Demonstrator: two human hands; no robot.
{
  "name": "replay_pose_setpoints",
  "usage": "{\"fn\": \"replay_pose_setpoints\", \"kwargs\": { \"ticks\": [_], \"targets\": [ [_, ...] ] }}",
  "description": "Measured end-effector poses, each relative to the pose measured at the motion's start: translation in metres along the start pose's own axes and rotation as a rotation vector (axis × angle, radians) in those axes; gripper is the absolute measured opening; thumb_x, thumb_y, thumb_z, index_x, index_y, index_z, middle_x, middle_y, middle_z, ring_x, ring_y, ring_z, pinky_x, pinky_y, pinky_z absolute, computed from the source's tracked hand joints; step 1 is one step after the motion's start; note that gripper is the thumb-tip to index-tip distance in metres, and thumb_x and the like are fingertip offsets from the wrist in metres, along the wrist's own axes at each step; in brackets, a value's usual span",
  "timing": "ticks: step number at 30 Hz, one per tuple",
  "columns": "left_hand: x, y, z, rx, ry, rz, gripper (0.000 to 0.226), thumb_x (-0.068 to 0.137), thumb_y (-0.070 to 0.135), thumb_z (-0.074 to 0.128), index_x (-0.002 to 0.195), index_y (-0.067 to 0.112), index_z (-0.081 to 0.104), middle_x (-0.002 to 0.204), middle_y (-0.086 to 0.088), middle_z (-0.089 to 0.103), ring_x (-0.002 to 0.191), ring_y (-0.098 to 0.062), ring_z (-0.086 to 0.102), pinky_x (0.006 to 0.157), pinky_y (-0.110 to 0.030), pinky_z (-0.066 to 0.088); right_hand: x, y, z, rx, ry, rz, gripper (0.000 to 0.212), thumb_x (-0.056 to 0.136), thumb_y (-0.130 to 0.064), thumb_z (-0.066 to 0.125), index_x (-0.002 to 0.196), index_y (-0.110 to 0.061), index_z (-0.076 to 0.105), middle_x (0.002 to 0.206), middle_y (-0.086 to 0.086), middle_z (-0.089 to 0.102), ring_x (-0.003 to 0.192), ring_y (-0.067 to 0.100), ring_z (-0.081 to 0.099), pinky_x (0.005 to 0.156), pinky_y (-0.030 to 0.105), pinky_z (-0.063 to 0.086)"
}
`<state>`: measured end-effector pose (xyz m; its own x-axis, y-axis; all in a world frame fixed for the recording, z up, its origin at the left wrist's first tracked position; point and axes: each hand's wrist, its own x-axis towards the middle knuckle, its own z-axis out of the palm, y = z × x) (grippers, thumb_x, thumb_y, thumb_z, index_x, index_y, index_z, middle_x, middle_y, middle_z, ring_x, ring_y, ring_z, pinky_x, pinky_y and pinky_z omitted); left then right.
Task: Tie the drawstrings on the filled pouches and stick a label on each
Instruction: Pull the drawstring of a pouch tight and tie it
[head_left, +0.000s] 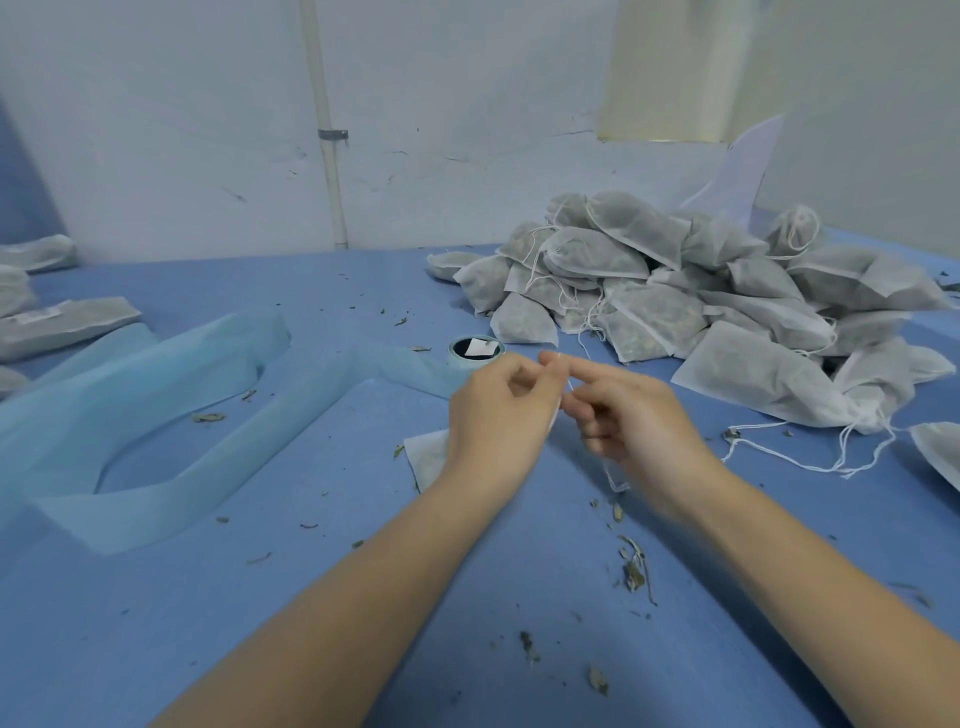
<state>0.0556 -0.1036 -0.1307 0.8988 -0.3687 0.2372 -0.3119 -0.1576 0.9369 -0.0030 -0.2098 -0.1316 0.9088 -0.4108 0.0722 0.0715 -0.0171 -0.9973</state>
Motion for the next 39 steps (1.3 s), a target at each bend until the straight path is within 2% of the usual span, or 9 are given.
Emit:
{"fn": "replay_pose_setpoints", "kwargs": {
  "ticks": [4, 11, 15, 20, 26, 30, 32, 37, 39],
  "targets": [
    [0.001, 0.0, -0.003, 0.019, 0.0, -0.007, 0.025, 0.088, 0.035, 0.061, 0.08, 0.015, 0.071, 0.076, 0.005, 0.072, 0.079, -0.008, 0.065, 0.077, -0.024, 0.046, -0.003, 0.001, 0.0, -0.37, 0.01, -0.105, 0.048, 0.09, -0.005, 0.039, 0.112, -0.036, 0.068, 0.057, -0.006, 0.043, 0.05, 0.01, 0.031, 0.046, 0.019, 0.03],
    [0.0, 0.002, -0.001, 0.141, 0.028, 0.024, 0.016, 0.085, 0.027, 0.062, 0.081, 0.017, 0.073, 0.076, 0.005, 0.072, 0.078, -0.008, 0.065, 0.072, -0.018, 0.043, -0.003, 0.004, 0.004, -0.533, 0.04, -0.208, 0.04, 0.095, -0.006, 0.045, 0.122, -0.029, 0.06, 0.047, -0.019, 0.051, 0.045, -0.003, 0.045, 0.048, 0.007, 0.034],
    [-0.001, 0.002, 0.0, 0.261, 0.051, 0.08, 0.018, 0.089, 0.021, 0.055, 0.085, 0.012, 0.071, 0.083, 0.001, 0.071, 0.084, -0.014, 0.063, 0.069, -0.017, 0.037, -0.004, 0.004, 0.005, -0.662, 0.048, -0.254, 0.031, 0.093, -0.007, 0.048, 0.112, -0.026, 0.063, 0.053, -0.014, 0.055, 0.051, -0.003, 0.049, 0.055, 0.008, 0.035],
    [0.0, 0.001, 0.004, 0.278, 0.087, 0.078, 0.018, 0.09, 0.019, 0.052, 0.087, 0.012, 0.068, 0.084, -0.001, 0.069, 0.084, -0.017, 0.061, 0.067, -0.018, 0.033, 0.001, 0.011, 0.013, -0.825, 0.132, -0.327, 0.014, 0.093, -0.011, 0.049, 0.105, -0.019, 0.05, 0.066, -0.008, 0.058, 0.061, 0.0, 0.051, 0.06, 0.01, 0.038],
    [0.005, -0.003, -0.001, 0.129, 0.117, 0.008, 0.016, 0.09, 0.022, 0.058, 0.079, 0.015, 0.068, 0.062, 0.015, 0.058, 0.062, 0.001, 0.053, 0.06, -0.008, 0.036, 0.002, 0.007, 0.015, -0.725, 0.282, -0.349, 0.029, 0.09, -0.021, 0.063, 0.089, -0.017, 0.035, 0.064, -0.009, 0.053, 0.056, -0.003, 0.049, 0.059, 0.004, 0.037],
    [0.004, -0.004, -0.003, -0.049, 0.109, -0.05, 0.014, 0.088, 0.021, 0.059, 0.078, 0.018, 0.068, 0.071, 0.013, 0.068, 0.07, 0.0, 0.06, 0.06, -0.005, 0.039, 0.004, 0.009, 0.008, -0.482, 0.229, -0.144, 0.01, 0.089, -0.028, 0.063, 0.086, -0.025, 0.054, 0.053, -0.013, 0.054, 0.054, 0.0, 0.048, 0.056, 0.011, 0.036],
    [0.004, -0.005, -0.005, -0.13, 0.095, -0.068, 0.014, 0.087, 0.02, 0.061, 0.077, 0.02, 0.07, 0.074, 0.01, 0.071, 0.076, -0.007, 0.063, 0.068, -0.014, 0.044, 0.004, 0.009, 0.002, -0.387, 0.174, -0.067, 0.009, 0.089, -0.029, 0.064, 0.082, -0.025, 0.068, 0.057, -0.014, 0.054, 0.057, 0.006, 0.047, 0.061, 0.02, 0.038],
    [0.0, -0.002, -0.011, -0.276, -0.096, -0.045, 0.02, 0.085, 0.017, 0.066, 0.069, 0.025, 0.074, 0.081, 0.001, 0.071, 0.089, -0.018, 0.062, 0.095, -0.039, 0.045, 0.002, -0.002, -0.011, -0.354, 0.055, -0.045, 0.013, 0.088, -0.031, 0.067, 0.083, -0.022, 0.075, 0.051, -0.023, 0.055, 0.049, -0.008, 0.049, 0.05, 0.006, 0.035],
    [-0.001, -0.003, -0.013, -0.157, -0.151, 0.036, 0.018, 0.085, 0.02, 0.067, 0.069, 0.026, 0.073, 0.086, -0.005, 0.069, 0.087, -0.015, 0.061, 0.09, -0.027, 0.045, 0.001, -0.006, -0.018, -0.392, 0.056, -0.061, 0.015, 0.084, -0.035, 0.069, 0.078, -0.023, 0.076, 0.047, -0.019, 0.05, 0.044, -0.002, 0.043, 0.045, 0.007, 0.032]
  ]
}}
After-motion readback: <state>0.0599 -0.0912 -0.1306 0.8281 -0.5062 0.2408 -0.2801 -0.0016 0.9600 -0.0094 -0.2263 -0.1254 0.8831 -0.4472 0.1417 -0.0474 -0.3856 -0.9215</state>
